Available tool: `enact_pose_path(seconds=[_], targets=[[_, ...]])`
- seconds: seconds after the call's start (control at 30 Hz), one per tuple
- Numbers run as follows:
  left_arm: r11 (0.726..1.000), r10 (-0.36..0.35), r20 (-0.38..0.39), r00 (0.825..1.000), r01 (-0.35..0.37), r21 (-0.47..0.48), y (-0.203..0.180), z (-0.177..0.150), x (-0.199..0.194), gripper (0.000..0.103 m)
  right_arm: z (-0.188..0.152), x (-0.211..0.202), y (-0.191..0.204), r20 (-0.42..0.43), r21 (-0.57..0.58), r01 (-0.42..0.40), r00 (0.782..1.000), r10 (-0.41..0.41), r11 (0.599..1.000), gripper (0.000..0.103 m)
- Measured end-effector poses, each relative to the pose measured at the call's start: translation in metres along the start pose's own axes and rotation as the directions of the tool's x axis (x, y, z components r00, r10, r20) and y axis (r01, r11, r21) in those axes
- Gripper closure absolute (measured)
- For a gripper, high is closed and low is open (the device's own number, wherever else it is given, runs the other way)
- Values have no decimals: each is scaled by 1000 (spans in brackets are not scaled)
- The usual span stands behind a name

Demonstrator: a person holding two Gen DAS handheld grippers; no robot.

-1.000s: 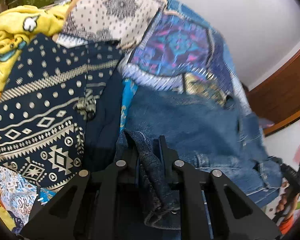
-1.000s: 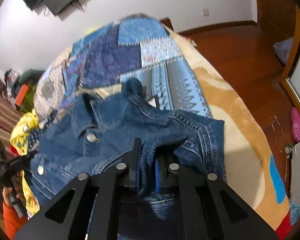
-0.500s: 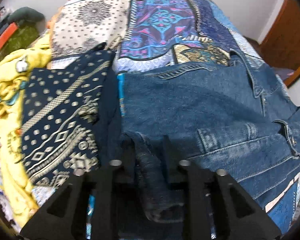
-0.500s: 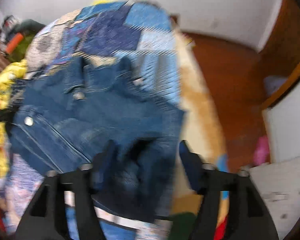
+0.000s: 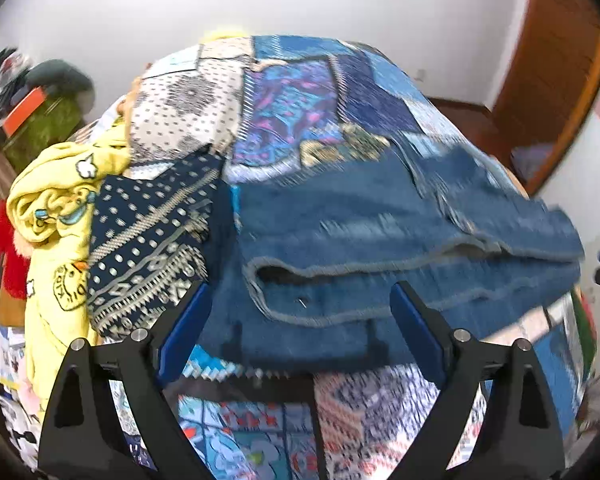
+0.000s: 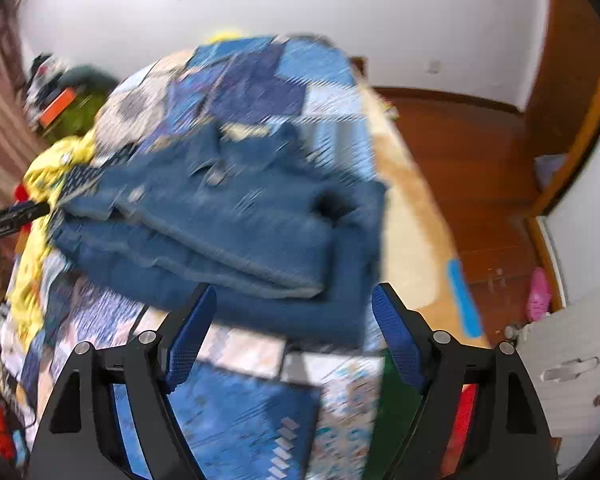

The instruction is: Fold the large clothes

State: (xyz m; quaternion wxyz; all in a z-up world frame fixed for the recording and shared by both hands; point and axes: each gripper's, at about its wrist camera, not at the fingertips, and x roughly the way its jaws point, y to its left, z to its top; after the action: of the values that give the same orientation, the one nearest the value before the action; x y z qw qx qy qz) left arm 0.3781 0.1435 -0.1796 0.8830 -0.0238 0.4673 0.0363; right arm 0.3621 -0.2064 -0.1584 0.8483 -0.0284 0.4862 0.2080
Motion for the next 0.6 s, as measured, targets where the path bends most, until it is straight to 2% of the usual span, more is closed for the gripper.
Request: enact_pose_path(seconds=[0.17, 0.33, 0.43, 0.53, 0.6], targets=[[998, -33, -57, 998, 36, 43, -24, -16, 19, 12, -3, 31, 32, -67, -91, -20, 998, 14, 996, 25], [995, -20, -127, 992, 33, 97, -46, -23, 56, 12, 1, 62, 45, -94, -54, -61, 994, 55, 997, 24], [994, 45, -103, 994, -34, 106, -47, -18, 76, 11, 4, 73, 55, -76, -68, -34, 997, 29, 997, 10], [990, 73, -77, 994, -63, 126, -44, -3, 87, 5, 13, 87, 66, -91, -151, -5, 996, -8, 988, 8], [973, 173, -37, 984, -165, 160, -42, 15, 98, 5, 20, 101, 68, -109, -204, 27, 993, -50, 979, 8]])
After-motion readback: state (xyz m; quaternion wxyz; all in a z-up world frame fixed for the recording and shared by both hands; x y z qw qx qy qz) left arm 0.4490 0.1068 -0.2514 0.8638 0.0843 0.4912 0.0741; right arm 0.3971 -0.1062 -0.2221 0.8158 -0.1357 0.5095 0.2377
